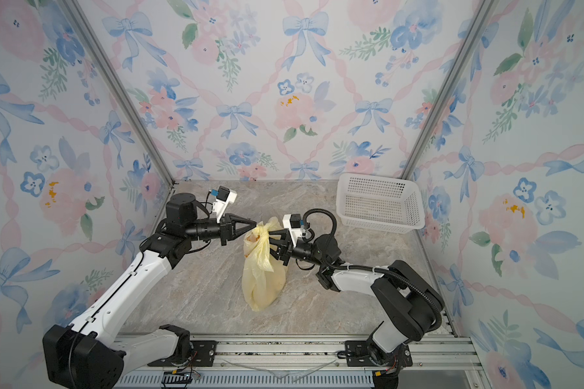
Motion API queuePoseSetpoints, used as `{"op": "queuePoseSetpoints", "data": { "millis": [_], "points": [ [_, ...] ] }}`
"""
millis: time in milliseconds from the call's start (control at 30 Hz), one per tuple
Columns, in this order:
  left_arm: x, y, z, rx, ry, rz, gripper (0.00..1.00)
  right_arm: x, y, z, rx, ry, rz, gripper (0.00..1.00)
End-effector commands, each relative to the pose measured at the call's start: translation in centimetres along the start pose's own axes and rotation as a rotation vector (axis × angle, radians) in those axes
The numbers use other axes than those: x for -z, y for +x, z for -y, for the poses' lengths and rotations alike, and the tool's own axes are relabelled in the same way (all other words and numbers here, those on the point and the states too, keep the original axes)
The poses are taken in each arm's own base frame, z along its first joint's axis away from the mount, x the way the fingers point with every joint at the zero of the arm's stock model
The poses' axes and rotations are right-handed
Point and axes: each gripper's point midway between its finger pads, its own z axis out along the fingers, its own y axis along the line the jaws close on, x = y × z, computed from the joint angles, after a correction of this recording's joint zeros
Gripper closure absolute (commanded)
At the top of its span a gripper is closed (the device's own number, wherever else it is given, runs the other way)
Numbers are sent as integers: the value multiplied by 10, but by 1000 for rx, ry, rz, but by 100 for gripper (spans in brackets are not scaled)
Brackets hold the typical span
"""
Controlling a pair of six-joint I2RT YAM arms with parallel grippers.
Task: Place the pears into plastic bags & tie knots
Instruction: Tie the plastic bag at the center of the board.
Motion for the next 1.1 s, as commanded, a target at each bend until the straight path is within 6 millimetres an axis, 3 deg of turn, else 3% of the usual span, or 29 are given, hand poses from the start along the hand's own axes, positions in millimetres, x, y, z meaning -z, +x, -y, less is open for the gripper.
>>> {"op": "queuePoseSetpoints", "data": {
  "millis": [0, 233, 400, 500, 767, 967, 1067],
  "points": [
    [8, -14, 9, -61, -5, 33, 100, 13, -14, 1, 27, 48, 13, 66],
    [13, -24, 14, -76, -14, 56, 100, 48, -2, 11, -86, 250, -148, 55],
    [18, -34, 16, -78, -48, 84, 100, 65, -21, -7, -190, 357, -217, 45],
    [20, -40, 20, -83, -42, 95, 100, 59, -36, -22, -241, 382, -226, 37],
    [13, -41, 33, -65, 21, 90, 100, 3, -24, -30, -301, 350, -355, 31],
    [7, -43, 41, -42, 43, 103, 100, -27, -29, -8, -274, 409, -349, 33],
    [6, -45, 46, -37, 54, 121, 100, -27, -28, 5, -260, 451, -344, 44]
  ]
}}
